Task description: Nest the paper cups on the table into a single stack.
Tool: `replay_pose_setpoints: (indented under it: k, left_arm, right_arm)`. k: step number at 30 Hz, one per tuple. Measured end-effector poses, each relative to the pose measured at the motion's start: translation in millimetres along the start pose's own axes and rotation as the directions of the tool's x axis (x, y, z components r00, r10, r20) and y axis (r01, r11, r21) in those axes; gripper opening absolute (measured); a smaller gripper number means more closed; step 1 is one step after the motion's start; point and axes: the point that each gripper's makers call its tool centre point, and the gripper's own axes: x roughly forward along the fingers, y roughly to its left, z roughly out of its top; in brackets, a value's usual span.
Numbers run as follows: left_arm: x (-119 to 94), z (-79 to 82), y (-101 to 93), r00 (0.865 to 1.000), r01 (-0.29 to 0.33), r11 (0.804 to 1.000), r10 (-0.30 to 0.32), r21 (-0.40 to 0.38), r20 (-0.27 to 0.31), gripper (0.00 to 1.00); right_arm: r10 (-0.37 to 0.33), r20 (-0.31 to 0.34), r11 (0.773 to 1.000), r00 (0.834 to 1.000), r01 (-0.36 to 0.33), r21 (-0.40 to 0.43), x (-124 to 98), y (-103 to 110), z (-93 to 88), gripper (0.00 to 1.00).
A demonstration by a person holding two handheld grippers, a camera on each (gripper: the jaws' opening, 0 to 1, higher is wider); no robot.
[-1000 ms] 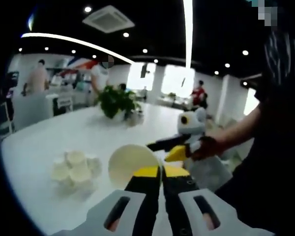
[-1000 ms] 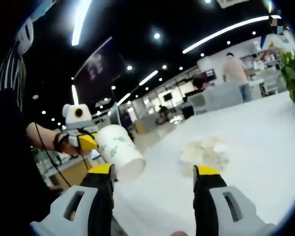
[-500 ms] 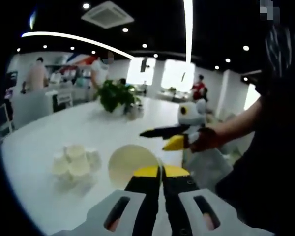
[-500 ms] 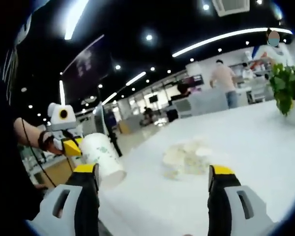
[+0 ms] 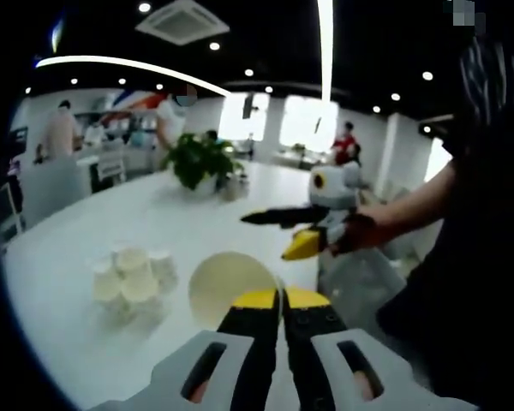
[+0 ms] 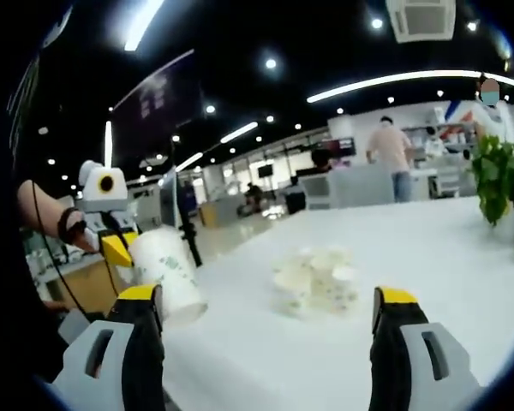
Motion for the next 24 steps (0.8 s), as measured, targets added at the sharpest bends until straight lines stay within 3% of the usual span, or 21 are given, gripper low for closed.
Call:
replay_pose_setpoints:
  k: [11,24]
  left_arm:
    - [3,-9.0,-3.2,0.996,0.023,0.998,-0.017,0.066,-0.086,0.0]
    - [16,-26.4,-1.8,0.975,0.058,0.984,-0.02,0.167,-0.222,0.0]
  right_arm:
    - [-0.021,0.002,1.0,1.0,0.021,-0.001,-5,-9,-2.2,1.0]
    - [-0.02,0.025,1.0,1.0,0.019,0.011,-4,-17,-2.4,1.0]
